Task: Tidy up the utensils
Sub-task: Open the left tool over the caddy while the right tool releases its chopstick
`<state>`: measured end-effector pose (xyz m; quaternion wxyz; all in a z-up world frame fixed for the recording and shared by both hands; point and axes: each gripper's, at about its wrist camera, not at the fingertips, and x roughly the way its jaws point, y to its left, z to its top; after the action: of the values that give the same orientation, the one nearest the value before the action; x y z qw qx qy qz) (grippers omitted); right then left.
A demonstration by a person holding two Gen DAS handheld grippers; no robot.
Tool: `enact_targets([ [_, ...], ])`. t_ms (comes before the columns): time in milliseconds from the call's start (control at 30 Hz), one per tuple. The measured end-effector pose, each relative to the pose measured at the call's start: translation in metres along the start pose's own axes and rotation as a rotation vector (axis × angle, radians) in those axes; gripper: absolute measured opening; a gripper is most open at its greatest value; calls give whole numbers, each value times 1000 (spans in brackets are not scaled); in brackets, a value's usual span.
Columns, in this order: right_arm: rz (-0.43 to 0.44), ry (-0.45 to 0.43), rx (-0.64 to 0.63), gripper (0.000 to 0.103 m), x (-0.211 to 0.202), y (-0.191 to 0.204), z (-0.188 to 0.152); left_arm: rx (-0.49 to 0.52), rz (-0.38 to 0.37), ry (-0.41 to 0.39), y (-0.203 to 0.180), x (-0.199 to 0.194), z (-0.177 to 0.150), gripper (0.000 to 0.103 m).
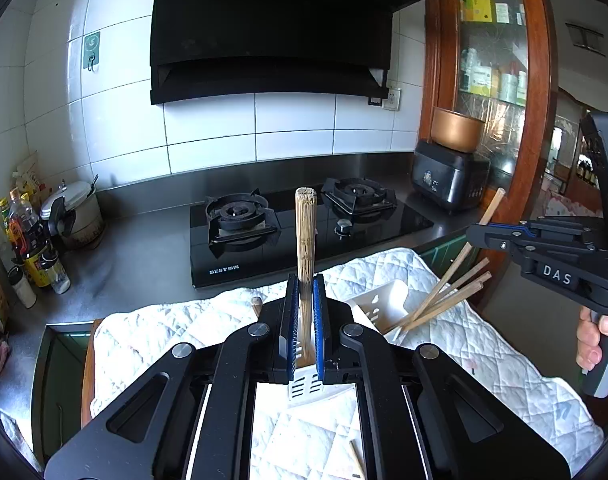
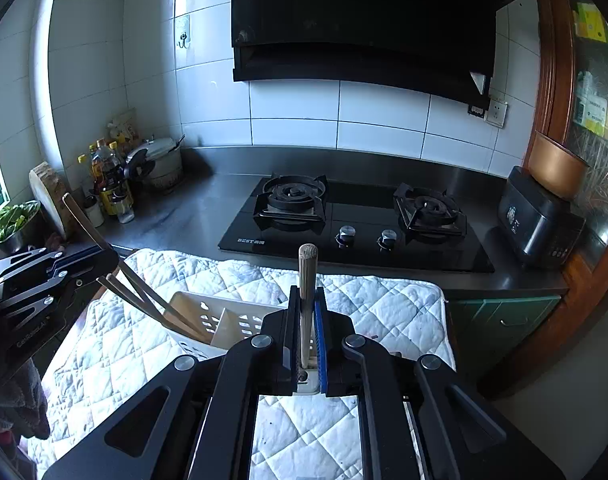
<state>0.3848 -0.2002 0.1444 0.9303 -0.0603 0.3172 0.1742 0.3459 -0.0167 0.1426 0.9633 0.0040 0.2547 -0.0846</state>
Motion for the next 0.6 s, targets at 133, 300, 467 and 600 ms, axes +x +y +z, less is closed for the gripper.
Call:
enact_targets([
  [133, -6, 9, 0, 7, 4, 0, -4, 6, -3, 10, -2, 5, -3, 6],
  [300, -11, 16, 5, 8, 6, -4, -7, 11, -7, 26, -3, 9, -6, 6],
  [467, -14, -12, 10, 32, -3, -6, -8, 11, -8, 21, -4, 6, -4, 9],
  [600, -16, -49, 14, 44, -20, -6, -14, 10, -10, 1, -6, -6, -3, 9],
])
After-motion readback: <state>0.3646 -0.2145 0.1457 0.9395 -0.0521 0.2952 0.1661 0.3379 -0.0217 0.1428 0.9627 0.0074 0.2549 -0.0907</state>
